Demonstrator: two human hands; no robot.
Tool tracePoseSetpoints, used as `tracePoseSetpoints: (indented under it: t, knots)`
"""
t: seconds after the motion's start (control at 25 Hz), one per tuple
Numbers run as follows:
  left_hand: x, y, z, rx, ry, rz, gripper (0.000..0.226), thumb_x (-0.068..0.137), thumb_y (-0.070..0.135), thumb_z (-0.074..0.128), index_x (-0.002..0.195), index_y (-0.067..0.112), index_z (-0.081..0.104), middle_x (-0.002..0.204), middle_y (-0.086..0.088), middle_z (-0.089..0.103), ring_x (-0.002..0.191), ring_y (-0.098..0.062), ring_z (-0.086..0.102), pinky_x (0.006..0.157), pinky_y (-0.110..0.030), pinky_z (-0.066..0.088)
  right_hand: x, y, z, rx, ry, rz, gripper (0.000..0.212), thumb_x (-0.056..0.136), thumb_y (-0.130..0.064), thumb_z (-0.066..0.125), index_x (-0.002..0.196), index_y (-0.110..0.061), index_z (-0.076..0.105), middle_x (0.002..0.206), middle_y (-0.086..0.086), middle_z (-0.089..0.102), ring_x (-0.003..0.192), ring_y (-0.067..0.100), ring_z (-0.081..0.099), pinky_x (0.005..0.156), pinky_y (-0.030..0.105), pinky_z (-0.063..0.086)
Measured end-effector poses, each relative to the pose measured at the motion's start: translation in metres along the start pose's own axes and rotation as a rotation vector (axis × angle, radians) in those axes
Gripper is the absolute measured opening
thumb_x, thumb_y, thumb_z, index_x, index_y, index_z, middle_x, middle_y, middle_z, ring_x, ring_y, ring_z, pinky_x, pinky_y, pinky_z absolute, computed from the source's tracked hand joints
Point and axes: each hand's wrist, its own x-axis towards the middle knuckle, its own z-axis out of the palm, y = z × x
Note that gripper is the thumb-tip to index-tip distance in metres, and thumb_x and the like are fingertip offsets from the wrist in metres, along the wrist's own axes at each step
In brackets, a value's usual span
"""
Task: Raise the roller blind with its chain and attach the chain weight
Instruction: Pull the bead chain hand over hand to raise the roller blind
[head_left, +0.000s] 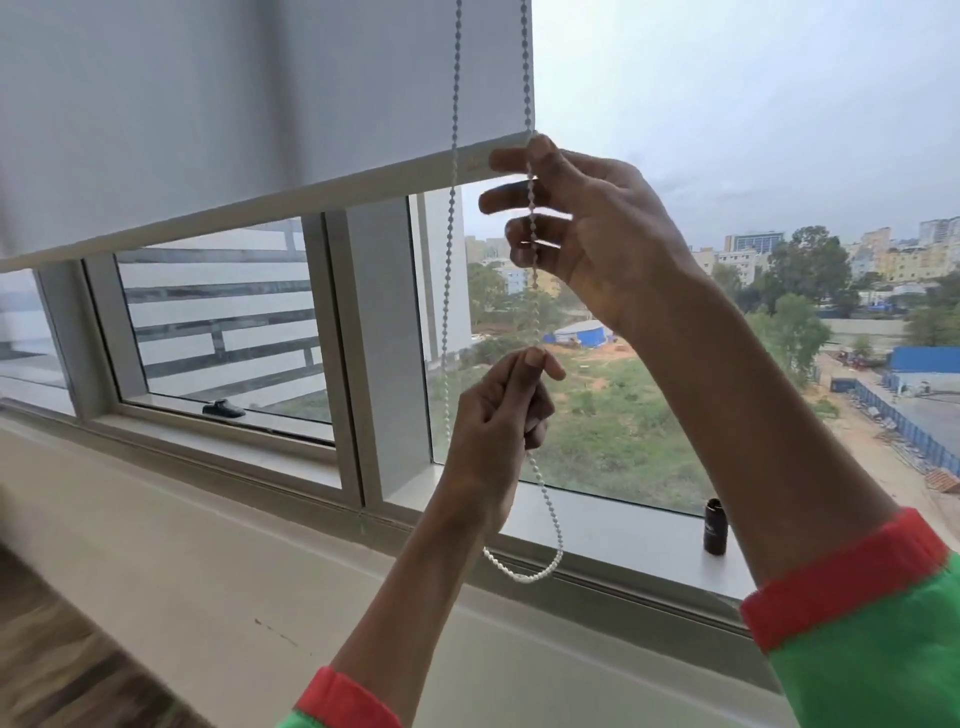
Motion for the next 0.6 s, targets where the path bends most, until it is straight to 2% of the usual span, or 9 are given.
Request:
tracePoseSetpoints:
  t: [0.08,0.16,0.24,0.32,0.4,0.6]
  knots:
    - [-0.007,-0.007,-0.006,0.024,-0.014,-0.012,0.026,0.091,0.031,0.048,0.073,0.020,0.064,0.049,0.010,0.039,0.046,-0.007,0.027,0.045,-0.016,0.025,-0.002,0.008,0.004,-0.072,0.044,-0.001,0.027,0.098,-0.020,0.045,0.097,-0.003,0.066,0.058,0.002,0.056,0.042,0.008,0.040,0.042,0.020,0.035]
    - [-0.009,-0.013,-0.013,0.072,-0.033,-0.031,0.027,0.091,0.033,0.047,0.077,0.020,0.066,0.053,0.007,0.049,0.048,-0.007,0.035,0.048,-0.016,0.030,-0.011,0.022,0.005,-0.113,0.076,-0.042,0.025,0.098,-0.019,0.044,0.089,-0.008,0.065,0.054,0.000,0.047,0.041,0.006,0.032,0.041,0.019,0.027]
    - [-0.007,-0.016,-0.021,0.120,-0.039,-0.070,0.030,0.096,0.029,0.043,0.086,0.019,0.069,0.063,0.002,0.065,0.058,-0.011,0.053,0.058,-0.019,0.040,-0.021,0.033,0.005,-0.149,0.085,-0.077,0.024,0.098,-0.018,0.045,0.087,-0.010,0.065,0.053,-0.001,0.044,0.044,0.009,0.029,0.043,0.022,0.023]
    - [0.000,-0.011,-0.025,0.109,-0.016,-0.102,0.034,0.099,0.025,0.037,0.092,0.021,0.071,0.078,0.000,0.075,0.076,-0.015,0.067,0.072,-0.024,0.050,-0.031,0.042,0.004,-0.161,0.093,-0.096,0.024,0.097,-0.017,0.046,0.085,-0.010,0.065,0.052,0.000,0.043,0.046,0.011,0.029,0.044,0.024,0.022]
    - [0.014,0.003,-0.026,0.054,0.020,-0.078,0.035,0.100,0.025,0.035,0.095,0.022,0.069,0.086,0.002,0.077,0.088,-0.013,0.070,0.079,-0.026,0.053,-0.041,0.053,0.003,-0.168,0.094,-0.094,0.024,0.097,-0.015,0.046,0.083,-0.010,0.065,0.051,-0.002,0.043,0.045,0.009,0.033,0.043,0.020,0.026]
    - [0.057,0.064,-0.010,-0.088,0.000,0.084,0.033,0.098,0.028,0.040,0.109,0.006,0.062,0.089,-0.008,0.074,0.086,-0.020,0.072,0.075,-0.030,0.058,-0.073,0.086,0.001,-0.230,0.094,-0.044,0.024,0.096,-0.015,0.048,0.080,-0.010,0.066,0.050,-0.002,0.040,0.045,0.007,0.031,0.044,0.018,0.027]
